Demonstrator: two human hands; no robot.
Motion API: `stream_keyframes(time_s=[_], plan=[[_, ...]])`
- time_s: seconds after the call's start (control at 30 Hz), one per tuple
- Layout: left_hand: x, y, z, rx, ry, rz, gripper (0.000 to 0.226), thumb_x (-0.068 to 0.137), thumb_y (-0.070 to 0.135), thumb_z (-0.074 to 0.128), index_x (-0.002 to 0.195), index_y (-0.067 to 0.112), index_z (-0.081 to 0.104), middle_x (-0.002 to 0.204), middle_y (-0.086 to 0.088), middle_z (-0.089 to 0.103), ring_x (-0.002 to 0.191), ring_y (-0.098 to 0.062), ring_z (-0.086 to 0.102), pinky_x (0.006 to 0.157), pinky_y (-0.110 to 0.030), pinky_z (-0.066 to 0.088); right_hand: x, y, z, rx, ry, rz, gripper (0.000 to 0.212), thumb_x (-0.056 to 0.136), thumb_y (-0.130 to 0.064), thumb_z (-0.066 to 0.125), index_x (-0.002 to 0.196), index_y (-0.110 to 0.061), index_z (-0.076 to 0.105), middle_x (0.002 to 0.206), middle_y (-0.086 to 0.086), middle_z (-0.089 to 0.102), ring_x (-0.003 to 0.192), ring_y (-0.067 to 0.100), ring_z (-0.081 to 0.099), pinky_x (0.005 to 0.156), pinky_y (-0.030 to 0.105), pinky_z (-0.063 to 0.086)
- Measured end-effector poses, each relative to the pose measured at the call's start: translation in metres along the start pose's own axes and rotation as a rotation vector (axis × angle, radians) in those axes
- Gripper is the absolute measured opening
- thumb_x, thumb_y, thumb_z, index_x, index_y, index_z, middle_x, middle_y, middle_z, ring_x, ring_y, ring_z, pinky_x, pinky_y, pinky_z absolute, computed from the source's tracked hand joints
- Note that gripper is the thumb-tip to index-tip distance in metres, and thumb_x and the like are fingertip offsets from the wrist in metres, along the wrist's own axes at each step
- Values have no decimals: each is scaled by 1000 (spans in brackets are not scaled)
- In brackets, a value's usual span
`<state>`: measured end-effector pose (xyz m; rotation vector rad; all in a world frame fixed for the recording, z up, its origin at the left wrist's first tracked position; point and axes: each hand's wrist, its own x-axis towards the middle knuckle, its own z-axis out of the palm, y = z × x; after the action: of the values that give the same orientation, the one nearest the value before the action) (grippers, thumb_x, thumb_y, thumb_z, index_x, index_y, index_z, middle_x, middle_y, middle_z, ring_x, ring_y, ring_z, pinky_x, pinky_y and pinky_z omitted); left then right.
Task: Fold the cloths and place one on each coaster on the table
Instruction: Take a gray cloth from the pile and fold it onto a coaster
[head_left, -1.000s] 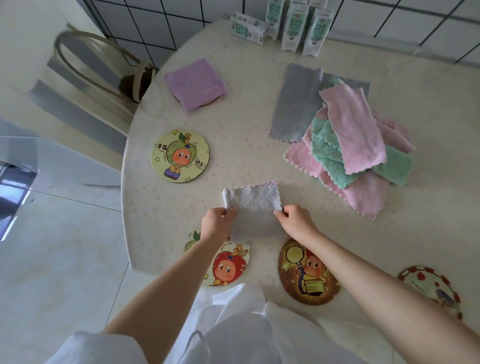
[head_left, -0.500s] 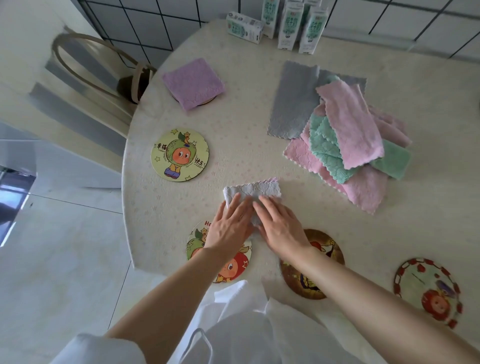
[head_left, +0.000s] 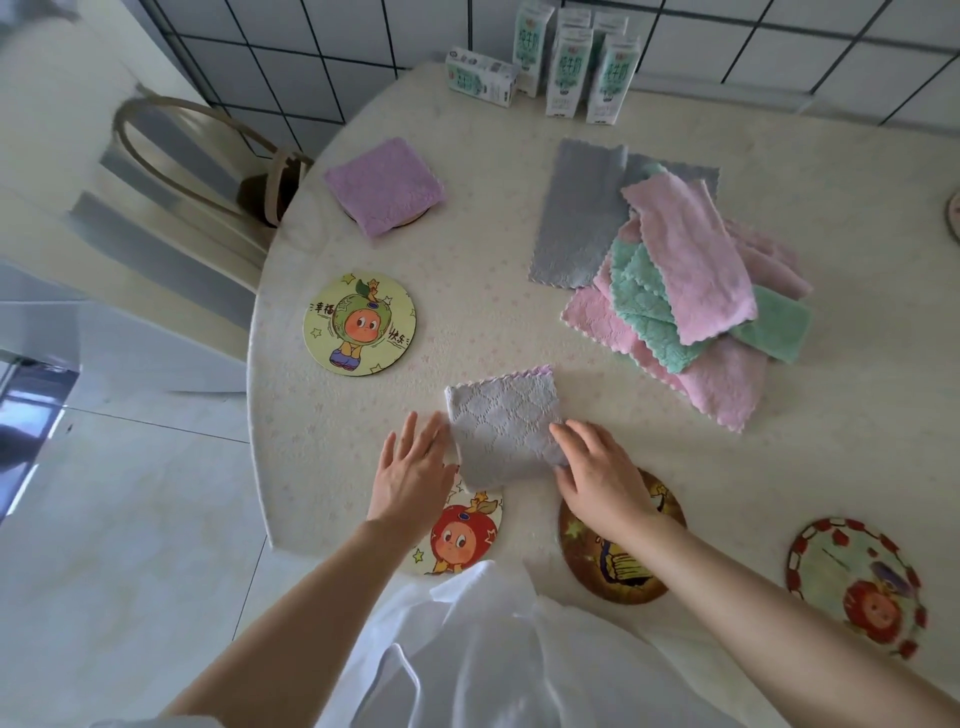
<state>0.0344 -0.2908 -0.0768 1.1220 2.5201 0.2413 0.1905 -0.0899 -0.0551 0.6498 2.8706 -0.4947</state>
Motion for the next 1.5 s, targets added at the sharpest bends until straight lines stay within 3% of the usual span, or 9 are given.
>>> stream_keyframes(time_s=[0.23, 0.4, 0.5, 0.63, 0.77, 0.9, 1.03, 1.27, 1.5], plan=[[17, 34, -23, -525, 81, -422, 34, 92, 15, 51, 126, 11, 53, 122, -3, 59, 101, -19, 57, 84, -35, 53, 25, -17, -15, 558, -39, 505, 41, 91, -21, 55, 130, -9, 46, 122, 7, 57, 109, 22, 53, 86, 24, 39], [39, 45, -41, -842, -14, -739, 27, 89, 18, 54, 116, 16, 59, 102, -5, 68, 69, -12, 58, 56, -21, 43, 46, -18, -28, 676, -133, 712, 43, 89, -25, 58, 127, -6, 51, 118, 8, 60, 104, 22, 56, 77, 22, 35], [45, 43, -43, -978, -58, -781, 7, 77, 18, 56, 79, 19, 62, 71, -6, 56, 61, -19, 42, 61, -27, 34, 51, -18, -29, 744, -151, 790, 34, 84, -27, 60, 114, -10, 57, 95, 7, 62, 84, 24, 57, 68, 28, 42], [53, 39, -50, -1237, -136, -880, 7, 79, 9, 64, 79, 3, 66, 74, -10, 64, 61, -21, 54, 67, -30, 50, 54, -17, -27, 903, -190, 888, 35, 81, -34, 62, 106, -10, 57, 90, 8, 62, 79, 25, 61, 68, 36, 51], [58, 39, -60, -1530, -240, -933, 18, 85, 7, 67, 100, -2, 65, 96, -17, 69, 89, -32, 67, 79, -42, 58, 57, -22, -37, 981, -218, 829, 23, 84, -30, 62, 96, -10, 62, 89, 10, 66, 77, 25, 62, 59, 28, 42], [66, 24, -75, -1643, -243, -878, 24, 86, 6, 64, 107, -6, 59, 104, -19, 65, 92, -31, 65, 71, -38, 56, 72, -36, -55, 1043, -192, 730, 11, 84, -26, 62, 82, -16, 60, 73, 4, 57, 65, 18, 52, 56, 26, 35], [79, -5, -96, -1729, -188, -817, 24, 88, 5, 60, 109, -4, 54, 106, -21, 62, 95, -31, 63, 74, -38, 55, 111, -56, -69, 1038, -172, 657, 14, 82, -22, 64, 95, -19, 61, 87, 3, 65, 75, 17, 57, 65, 28, 42], [98, -72, -120, -1653, 47, -862, 23, 86, 4, 63, 107, -4, 56, 104, -19, 65, 97, -31, 64, 86, -41, 54, 193, -103, -74, 1019, -207, 501, 26, 78, -7, 64, 103, -16, 63, 82, -1, 61, 63, 11, 51, 54, 20, 39], [113, -118, -124, -1479, 227, -905, 2, 88, 5, 62, 87, 5, 60, 90, -12, 67, 79, -22, 65, 69, -29, 54, 249, -143, -48, 907, -221, 417, 27, 77, -8, 66, 103, -16, 65, 85, 0, 63, 76, 17, 58, 62, 25, 44]])
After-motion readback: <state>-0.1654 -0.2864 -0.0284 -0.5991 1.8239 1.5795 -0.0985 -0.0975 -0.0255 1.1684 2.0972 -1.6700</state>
